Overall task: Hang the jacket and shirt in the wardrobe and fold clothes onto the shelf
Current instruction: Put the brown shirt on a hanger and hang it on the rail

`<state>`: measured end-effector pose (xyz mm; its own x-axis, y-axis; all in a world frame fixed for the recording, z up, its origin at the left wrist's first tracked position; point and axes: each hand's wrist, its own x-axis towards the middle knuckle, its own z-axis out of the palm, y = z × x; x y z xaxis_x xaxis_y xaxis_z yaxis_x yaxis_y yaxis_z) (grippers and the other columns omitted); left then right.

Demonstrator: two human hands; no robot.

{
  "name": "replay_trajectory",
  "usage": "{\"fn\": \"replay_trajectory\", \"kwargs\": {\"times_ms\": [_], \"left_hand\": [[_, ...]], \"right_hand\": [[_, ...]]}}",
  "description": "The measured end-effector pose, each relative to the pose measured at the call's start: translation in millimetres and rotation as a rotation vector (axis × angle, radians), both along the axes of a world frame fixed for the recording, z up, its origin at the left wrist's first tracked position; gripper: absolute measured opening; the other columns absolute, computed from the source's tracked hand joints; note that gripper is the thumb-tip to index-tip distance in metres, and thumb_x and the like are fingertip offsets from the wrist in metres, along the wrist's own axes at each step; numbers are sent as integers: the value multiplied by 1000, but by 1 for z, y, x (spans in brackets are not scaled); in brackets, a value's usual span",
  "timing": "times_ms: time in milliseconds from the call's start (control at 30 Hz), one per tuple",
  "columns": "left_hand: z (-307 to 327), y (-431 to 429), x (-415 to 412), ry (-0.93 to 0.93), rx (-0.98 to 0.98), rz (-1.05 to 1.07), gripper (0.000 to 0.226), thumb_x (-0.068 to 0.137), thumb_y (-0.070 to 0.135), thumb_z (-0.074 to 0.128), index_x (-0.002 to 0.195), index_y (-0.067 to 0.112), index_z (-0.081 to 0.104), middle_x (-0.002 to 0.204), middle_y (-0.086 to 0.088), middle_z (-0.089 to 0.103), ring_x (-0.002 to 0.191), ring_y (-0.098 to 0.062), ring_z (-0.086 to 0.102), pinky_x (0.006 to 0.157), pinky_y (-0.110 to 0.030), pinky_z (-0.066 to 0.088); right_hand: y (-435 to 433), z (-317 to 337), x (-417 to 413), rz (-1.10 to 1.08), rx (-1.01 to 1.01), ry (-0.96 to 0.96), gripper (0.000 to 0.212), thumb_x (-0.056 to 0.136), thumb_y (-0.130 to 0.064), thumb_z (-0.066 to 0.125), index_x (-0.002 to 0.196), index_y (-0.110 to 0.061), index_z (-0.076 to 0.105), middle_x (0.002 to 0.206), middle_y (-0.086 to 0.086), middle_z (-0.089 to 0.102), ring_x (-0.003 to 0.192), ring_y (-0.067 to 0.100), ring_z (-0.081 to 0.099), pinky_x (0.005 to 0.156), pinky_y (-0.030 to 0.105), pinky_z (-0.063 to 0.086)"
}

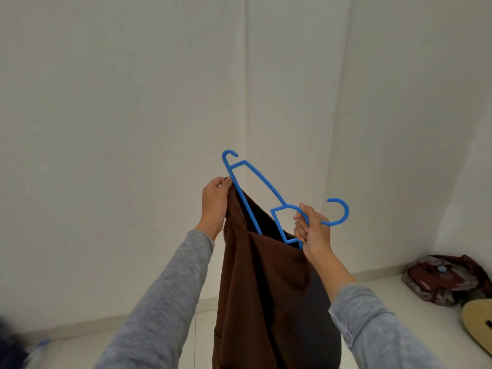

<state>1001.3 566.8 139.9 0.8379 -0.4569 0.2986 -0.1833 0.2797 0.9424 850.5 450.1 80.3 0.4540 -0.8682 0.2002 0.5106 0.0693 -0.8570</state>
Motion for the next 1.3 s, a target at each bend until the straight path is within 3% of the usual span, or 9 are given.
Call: {"fn": "replay_trajectory", "kwargs": {"times_ms": [167, 267, 367, 433, 700, 867, 1067, 1167, 1300], "left_hand": [[-16, 3, 4, -1, 47, 64, 23, 95, 20, 50, 76, 9, 53, 66, -4, 49, 63, -17, 46, 54, -23, 41], [-10, -2, -10, 1, 4, -5, 26, 95, 19, 52, 70, 11, 52, 62, -3, 51, 51, -10, 48, 47, -21, 42], [-3, -10, -28, -54, 13, -87, 30, 95, 21, 52, 67, 14, 53, 64, -3, 53, 54, -11, 50, 52, -22, 43], [0, -13, -33, -31, 3, -119, 29, 96, 23, 51, 69, 13, 54, 65, -2, 54, 55, -11, 50, 53, -21, 45], [16, 1, -2, 181, -171, 6, 30, 94, 10, 49, 64, 14, 48, 61, -3, 46, 53, -12, 44, 52, -26, 40], [-18, 9, 22, -29, 130, 254, 29, 92, 8, 45, 63, 12, 41, 60, 0, 37, 56, -12, 32, 52, -26, 30], [-51, 24, 36, -178, 380, 307, 31, 91, 7, 48, 60, 6, 50, 57, -3, 44, 52, -14, 39, 53, -30, 41], [-60, 31, 44, -173, 374, 220, 26, 90, 12, 59, 70, -5, 64, 64, -11, 54, 59, -21, 52, 62, -36, 57], [-61, 40, 50, -224, 404, 123, 22, 89, 17, 64, 77, -1, 71, 69, -16, 65, 61, -28, 65, 66, -34, 59]], "right_hand": [[-7, 22, -15, 60, -265, 142, 37, 89, -24, 61, 56, -7, 58, 38, -4, 29, 35, 9, 24, 39, 19, 25], [2, 43, -9, 17, -209, -62, 35, 90, -19, 60, 58, -6, 57, 39, -5, 33, 36, 8, 27, 41, 18, 26], [17, 63, 4, 47, -1, -365, 37, 92, -21, 57, 57, -9, 58, 40, -5, 36, 35, 6, 28, 41, 18, 24], [19, 65, 7, 57, 89, -451, 36, 92, -25, 56, 60, -10, 58, 41, -5, 38, 35, 6, 30, 42, 17, 26], [2, -6, -13, 120, -144, 52, 33, 68, -46, 69, 64, -14, 70, 47, -3, 44, 49, 9, 40, 57, 17, 42], [5, -23, -25, 73, -211, 272, 31, 86, -30, 63, 68, -5, 67, 52, 5, 42, 48, 8, 46, 74, 25, 43], [-5, -35, -37, 110, -362, 446, 34, 86, -34, 63, 68, -6, 69, 49, 1, 42, 51, 12, 40, 81, 31, 47], [-9, -32, -41, 127, -423, 521, 37, 86, -34, 62, 63, -5, 66, 51, 6, 42, 52, 11, 46, 82, 22, 47], [-13, -24, -45, 140, -495, 597, 37, 87, -32, 61, 61, -5, 64, 52, 10, 43, 51, 7, 50, 75, 13, 43]]}}
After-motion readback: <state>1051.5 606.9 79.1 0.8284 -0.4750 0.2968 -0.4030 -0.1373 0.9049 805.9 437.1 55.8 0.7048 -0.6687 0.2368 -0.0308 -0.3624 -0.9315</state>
